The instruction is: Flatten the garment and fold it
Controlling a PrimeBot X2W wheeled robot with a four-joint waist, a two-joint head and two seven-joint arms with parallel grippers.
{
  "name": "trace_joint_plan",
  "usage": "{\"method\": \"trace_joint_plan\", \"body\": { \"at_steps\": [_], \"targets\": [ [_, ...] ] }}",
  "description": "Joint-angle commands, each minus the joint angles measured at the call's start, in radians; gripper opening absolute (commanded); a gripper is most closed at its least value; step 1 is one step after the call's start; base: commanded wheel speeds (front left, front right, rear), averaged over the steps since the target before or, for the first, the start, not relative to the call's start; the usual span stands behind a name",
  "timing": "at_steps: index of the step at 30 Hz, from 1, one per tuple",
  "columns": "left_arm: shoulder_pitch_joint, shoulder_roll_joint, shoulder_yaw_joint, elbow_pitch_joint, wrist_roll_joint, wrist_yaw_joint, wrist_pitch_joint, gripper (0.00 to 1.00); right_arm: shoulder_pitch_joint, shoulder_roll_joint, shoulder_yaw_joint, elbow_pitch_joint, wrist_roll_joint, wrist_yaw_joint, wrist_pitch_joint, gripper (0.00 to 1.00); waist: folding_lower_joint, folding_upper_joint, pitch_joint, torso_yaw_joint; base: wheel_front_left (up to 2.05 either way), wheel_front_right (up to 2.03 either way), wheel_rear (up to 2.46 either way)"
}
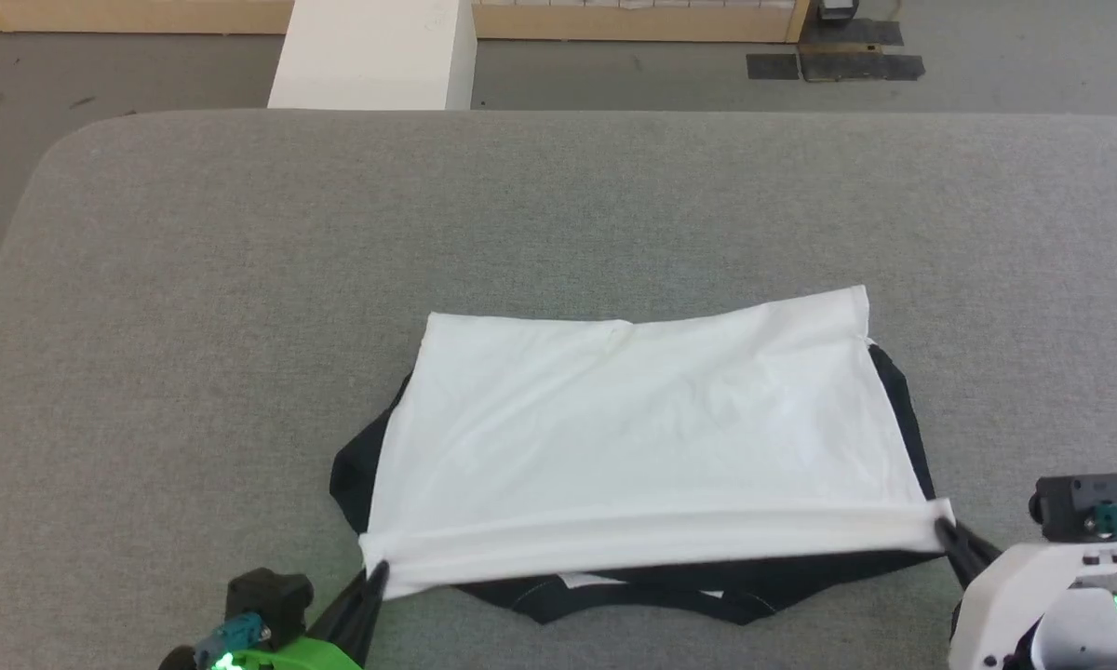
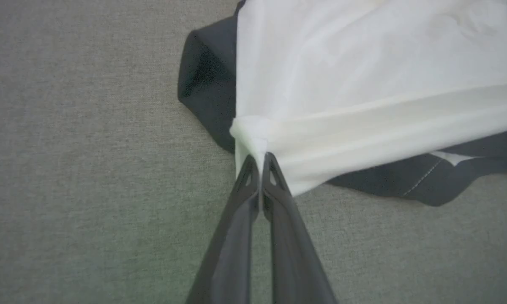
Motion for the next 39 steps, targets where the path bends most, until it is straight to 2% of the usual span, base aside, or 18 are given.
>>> {"method": "trace_joint_plan", "body": {
  "at_steps": [1, 2, 3, 4, 5, 12, 20, 24, 28, 32, 35, 36, 39],
  "targets": [
    [-0.003, -0.004, -0.001, 0.024, -0.006, -0.012, -0.007, 0.15, 0.016, 0.003, -0.006, 0.012, -0.014, -0.002, 0.010, 0.00, 0.0001, -0.0001, 0.000, 0.001, 0.00, 0.00, 0.00],
    [-0.009, -0.008, -0.008, 0.034, -0.005, -0.016, -0.006, 0.49, 0.021, 0.008, -0.007, 0.022, -0.017, -0.002, 0.018, 0.00, 0.0001, -0.0001, 0.000, 0.001, 0.00, 0.00, 0.00],
    [-0.013, -0.012, -0.012, 0.039, -0.003, -0.015, -0.005, 1.00, 0.025, 0.013, -0.008, 0.029, -0.021, -0.002, 0.025, 0.22, 0.0001, -0.0001, -0.002, 0.001, 0.00, 0.00, 0.00],
    [-0.017, -0.016, -0.015, 0.045, -0.001, -0.014, -0.005, 1.00, 0.031, 0.016, -0.006, 0.038, -0.028, -0.002, 0.038, 0.70, 0.0001, -0.0001, -0.005, 0.002, 0.00, 0.00, 0.00],
    [-0.018, -0.018, -0.016, 0.050, -0.001, -0.012, -0.004, 1.00, 0.038, 0.020, -0.008, 0.044, -0.030, -0.002, 0.052, 1.00, 0.0001, -0.0001, -0.009, 0.002, 0.00, 0.00, 0.00],
    [0.008, -0.031, 0.028, 0.057, -0.025, 0.030, -0.051, 1.00, 0.087, 0.044, -0.080, 0.028, -0.036, -0.002, 0.097, 1.00, 0.0001, -0.0001, -0.057, 0.014, 0.00, 0.00, 0.00],
    [-0.004, -0.040, 0.120, 0.032, -0.009, 0.066, -0.219, 1.00, 0.073, 0.067, -0.148, -0.079, 0.024, -0.002, 0.024, 1.00, 0.0001, -0.0001, -0.086, 0.031, 0.00, 0.00, 0.00],
    [-0.048, -0.063, 0.165, 0.024, 0.022, 0.070, -0.252, 1.00, 0.032, 0.069, -0.144, -0.080, 0.067, -0.002, -0.008, 1.00, 0.0001, -0.0001, -0.089, 0.040, 0.00, 0.00, 0.00],
    [-0.105, -0.103, 0.212, 0.015, 0.065, 0.057, -0.258, 1.00, -0.029, 0.069, -0.136, -0.020, 0.117, -0.002, -0.023, 1.00, 0.0001, -0.0001, -0.086, 0.047, 0.00, 0.00, 0.00],
    [-0.148, -0.153, 0.268, 0.002, 0.131, 0.035, -0.258, 1.00, -0.107, 0.069, -0.132, 0.091, 0.130, -0.002, -0.006, 1.00, 0.0001, -0.0001, -0.074, 0.050, 0.00, 0.00, 0.00],
    [-0.173, -0.184, 0.305, 0.012, 0.175, 0.011, -0.259, 1.00, -0.173, 0.070, -0.131, 0.187, 0.127, -0.002, 0.027, 1.00, 0.0001, -0.0001, -0.061, 0.053, 0.00, 0.00, 0.00],
    [-0.192, -0.208, 0.328, 0.025, 0.215, -0.010, -0.259, 1.00, -0.225, 0.070, -0.128, 0.263, 0.099, -0.002, 0.067, 1.00, 0.0001, -0.0001, -0.048, 0.058, 0.00, 0.00, 0.00],
    [-0.204, -0.230, 0.346, 0.039, 0.246, -0.032, -0.259, 1.00, -0.263, 0.070, -0.128, 0.329, 0.066, -0.002, 0.115, 1.00, 0.0001, -0.0001, -0.037, 0.061, 0.00, 0.00, 0.00]
  ]
}}
